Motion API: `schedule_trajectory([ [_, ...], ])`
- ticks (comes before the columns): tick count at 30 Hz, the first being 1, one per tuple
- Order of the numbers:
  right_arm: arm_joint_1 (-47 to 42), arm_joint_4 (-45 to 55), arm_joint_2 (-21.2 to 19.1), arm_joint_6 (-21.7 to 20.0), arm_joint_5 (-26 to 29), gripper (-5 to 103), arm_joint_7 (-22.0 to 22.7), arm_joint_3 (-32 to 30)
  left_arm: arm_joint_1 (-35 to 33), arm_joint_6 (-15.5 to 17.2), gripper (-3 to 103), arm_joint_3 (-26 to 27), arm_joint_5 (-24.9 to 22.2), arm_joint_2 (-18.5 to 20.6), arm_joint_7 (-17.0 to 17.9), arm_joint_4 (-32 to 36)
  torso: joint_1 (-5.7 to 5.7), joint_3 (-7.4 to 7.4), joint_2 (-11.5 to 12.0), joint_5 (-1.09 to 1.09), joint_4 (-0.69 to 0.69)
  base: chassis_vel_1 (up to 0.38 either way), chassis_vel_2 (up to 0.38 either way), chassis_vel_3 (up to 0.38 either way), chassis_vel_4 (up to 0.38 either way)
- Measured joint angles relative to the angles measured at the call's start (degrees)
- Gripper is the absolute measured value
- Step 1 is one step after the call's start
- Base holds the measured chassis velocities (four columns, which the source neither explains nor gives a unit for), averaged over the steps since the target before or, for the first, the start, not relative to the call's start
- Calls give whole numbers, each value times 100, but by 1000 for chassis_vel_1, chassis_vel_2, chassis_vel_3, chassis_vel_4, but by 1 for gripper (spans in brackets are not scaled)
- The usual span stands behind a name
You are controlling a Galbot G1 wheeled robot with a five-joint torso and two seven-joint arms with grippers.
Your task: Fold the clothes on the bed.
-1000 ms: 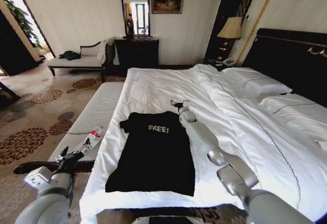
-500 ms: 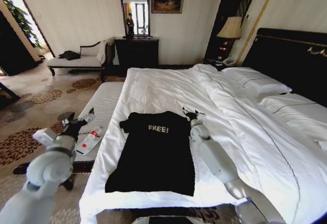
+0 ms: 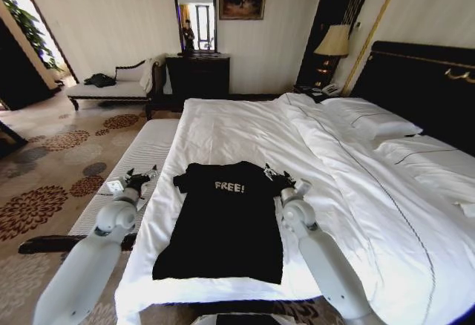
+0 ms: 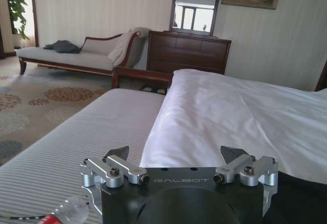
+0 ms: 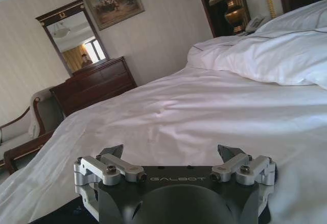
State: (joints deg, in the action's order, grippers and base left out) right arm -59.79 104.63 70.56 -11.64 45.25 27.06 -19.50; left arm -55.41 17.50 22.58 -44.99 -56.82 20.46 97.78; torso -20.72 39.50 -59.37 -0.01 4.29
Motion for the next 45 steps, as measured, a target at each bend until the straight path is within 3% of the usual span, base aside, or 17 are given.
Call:
schedule_trajectory([
  [5,-588,378,169,44,-319,100,105,-508,786,-120,100,-760,23,-311,-129,-773,0,-1,0,-3,1,0,0,0,0],
  [9,-1084,606,363,185,-948,100,106,-780,1609,-242,100,-1537,252,-722,-181,-1600,1,0,0,0,8,0,0,0,0],
  [11,-1093,613,367,186,-955,100,106,-784,1649,-245,100,-1579,272,-739,-183,-1645,1,-1,0,0,9,0,0,0,0],
  [12,-1209,698,423,202,-1025,100,105,-830,1939,-270,100,-1893,450,-859,-193,-2020,0,0,0,0,12,0,0,0,0],
  [13,-1255,727,446,204,-1035,100,107,-857,2068,-272,100,-2048,512,-916,-188,-2177,0,1,0,-2,0,0,0,0,0],
  [20,-1344,740,512,204,-1007,100,188,-979,2736,-38,100,-2950,735,-1218,-168,-2790,1,0,0,0,3,0,0,0,0],
  [27,-1324,722,495,202,-940,100,237,-1032,3271,182,100,-3500,973,-1552,-89,-3378,0,0,0,-1,6,0,0,0,0],
  [37,-1353,650,442,199,-833,100,282,-1162,3281,658,100,-3644,1313,-1404,-50,-3206,0,0,0,-2,4,0,0,0,0],
  [45,-1274,552,457,199,-824,100,306,-1102,3283,681,100,-3773,1362,-1535,-7,-3640,0,0,0,-2,2,0,0,0,0],
])
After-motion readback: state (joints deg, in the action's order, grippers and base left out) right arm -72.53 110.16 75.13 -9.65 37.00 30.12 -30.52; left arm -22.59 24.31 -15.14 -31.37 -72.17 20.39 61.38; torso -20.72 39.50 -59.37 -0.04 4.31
